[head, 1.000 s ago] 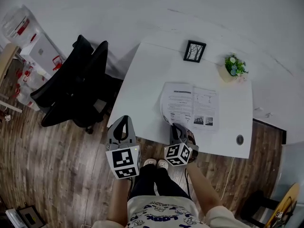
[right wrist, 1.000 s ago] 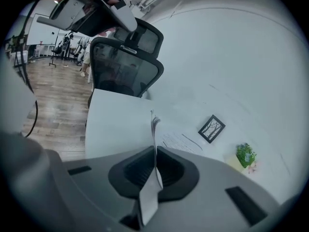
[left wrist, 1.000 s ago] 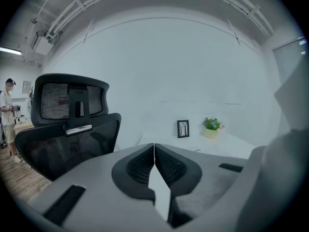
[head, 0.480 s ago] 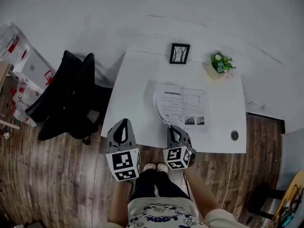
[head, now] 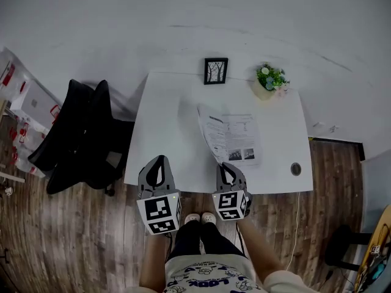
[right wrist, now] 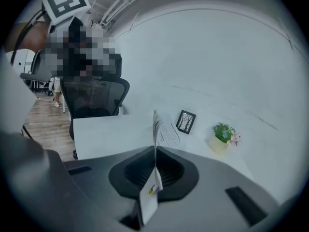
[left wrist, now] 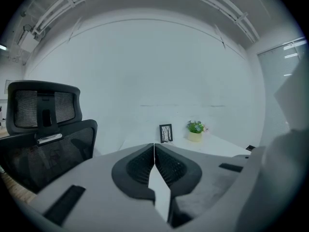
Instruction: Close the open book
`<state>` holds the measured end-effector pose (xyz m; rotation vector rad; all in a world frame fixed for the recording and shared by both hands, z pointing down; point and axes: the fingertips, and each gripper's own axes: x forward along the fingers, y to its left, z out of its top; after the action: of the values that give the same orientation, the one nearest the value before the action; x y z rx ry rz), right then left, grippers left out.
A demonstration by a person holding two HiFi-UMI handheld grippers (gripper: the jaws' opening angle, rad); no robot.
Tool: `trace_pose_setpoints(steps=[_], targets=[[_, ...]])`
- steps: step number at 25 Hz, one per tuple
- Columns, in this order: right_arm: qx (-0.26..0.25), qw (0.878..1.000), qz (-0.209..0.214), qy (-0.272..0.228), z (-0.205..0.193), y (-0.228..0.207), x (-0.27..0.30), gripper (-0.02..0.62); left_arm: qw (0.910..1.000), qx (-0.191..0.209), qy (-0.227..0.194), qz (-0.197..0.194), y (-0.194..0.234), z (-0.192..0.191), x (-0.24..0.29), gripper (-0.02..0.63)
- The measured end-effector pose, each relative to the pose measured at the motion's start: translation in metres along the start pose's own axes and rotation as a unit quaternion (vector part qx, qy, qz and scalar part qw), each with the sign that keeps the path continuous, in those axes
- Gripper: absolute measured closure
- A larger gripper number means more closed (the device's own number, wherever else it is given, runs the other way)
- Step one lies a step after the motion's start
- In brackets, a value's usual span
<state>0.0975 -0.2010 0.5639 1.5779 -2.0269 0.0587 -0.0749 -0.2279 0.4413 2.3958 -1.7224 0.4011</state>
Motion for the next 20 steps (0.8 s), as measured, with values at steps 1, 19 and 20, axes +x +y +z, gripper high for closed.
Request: trace_pose_setpoints(steps=[1,19,20], targets=[[0.003,1.0,-0.004,0.0,-0.001,-0.004,-0.001,0.561,1.0,0.001,0.0,-0.003,-0.003,0.001,0.001,0.583],[0.092,0.994,-0.05,0.011,-0.033,-0.051,-0.015,0.562,0.9992,0.014,0.001,-0.038,-0.043,0.007,0.018,0.583],[0.105,0.993,-0.053,0.013,-0.037,-0.053,-0.015,0.562,0.9991,0.015,0.002,-0.04,-0.046,0.006,0.019,0.583]])
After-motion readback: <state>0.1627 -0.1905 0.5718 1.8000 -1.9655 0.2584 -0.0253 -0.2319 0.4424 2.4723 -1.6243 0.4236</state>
